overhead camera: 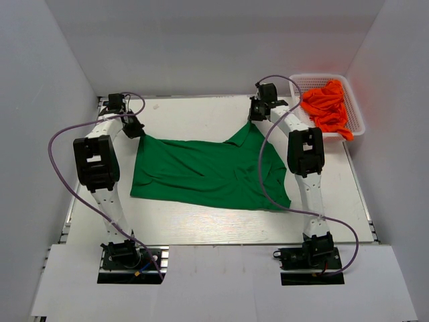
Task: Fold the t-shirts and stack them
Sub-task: Grap the side of the flattened tshirt furthest away from the robot with both arms, then fold the other side of the tshirt into a rectangle, then rotate the tshirt 90 degrees
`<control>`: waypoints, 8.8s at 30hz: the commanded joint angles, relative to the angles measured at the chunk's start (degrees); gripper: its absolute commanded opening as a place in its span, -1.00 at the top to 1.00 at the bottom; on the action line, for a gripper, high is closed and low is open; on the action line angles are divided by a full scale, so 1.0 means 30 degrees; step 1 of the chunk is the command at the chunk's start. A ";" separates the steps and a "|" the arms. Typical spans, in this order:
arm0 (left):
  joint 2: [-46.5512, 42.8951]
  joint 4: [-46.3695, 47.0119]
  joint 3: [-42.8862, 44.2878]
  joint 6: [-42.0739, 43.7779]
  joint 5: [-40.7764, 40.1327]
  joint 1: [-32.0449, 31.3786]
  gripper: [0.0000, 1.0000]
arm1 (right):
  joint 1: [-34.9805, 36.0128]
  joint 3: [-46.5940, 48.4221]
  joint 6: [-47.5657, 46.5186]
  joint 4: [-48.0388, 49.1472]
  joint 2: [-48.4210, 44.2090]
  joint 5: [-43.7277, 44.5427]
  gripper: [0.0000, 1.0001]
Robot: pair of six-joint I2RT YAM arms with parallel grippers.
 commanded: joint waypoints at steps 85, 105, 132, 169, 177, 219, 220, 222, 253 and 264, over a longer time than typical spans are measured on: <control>-0.9317 0.1602 -1.0556 -0.4398 -0.2594 0.0089 1.00 | -0.0161 -2.3592 0.3802 -0.0236 -2.4191 -0.0209 1.00; -0.8790 0.1868 -0.6476 -0.3548 -0.2243 0.0089 1.00 | -0.0717 -1.9342 0.2835 -0.1028 -2.3018 0.3110 1.00; -1.1636 0.1341 -1.3220 -0.4486 -0.4440 0.0089 1.00 | -0.0835 -2.8597 0.5587 -0.2228 -2.6915 -0.0413 1.00; -0.9261 0.2601 -1.1285 -0.4923 -0.3850 0.0119 1.00 | -0.0893 -2.8541 0.5207 -0.3341 -2.7208 -0.1348 1.00; -0.9788 0.1341 -1.1902 -0.5101 -0.5348 0.0119 1.00 | -0.0922 -3.0328 0.5619 -0.2989 -2.6945 -0.2521 1.00; -0.5745 0.0584 -1.2486 -0.6390 -0.3089 -0.3338 -1.00 | -0.0658 -2.7548 0.4390 0.0938 -1.8835 -0.3608 -0.81; -0.5948 -0.0320 -1.2662 -0.6564 -0.3324 -0.3338 -1.00 | -0.0688 -2.6647 0.4417 0.0763 -1.8046 -0.3373 -0.81; -0.6592 -0.1145 -1.3335 -0.6769 -0.3735 -0.3338 -1.00 | -0.0688 -2.4952 0.4475 0.0439 -1.6875 -0.2524 -0.81; -1.3890 -0.5494 -0.9236 -0.2435 -0.1567 -0.4803 -1.00 | 0.2416 -0.6828 0.1247 -0.4334 -0.9007 0.2189 -0.81; -1.1605 -0.3700 -0.7888 -0.2083 -0.1483 -0.4395 -1.00 | 0.4938 -1.1433 0.5353 -0.5393 -0.9661 0.2545 -0.81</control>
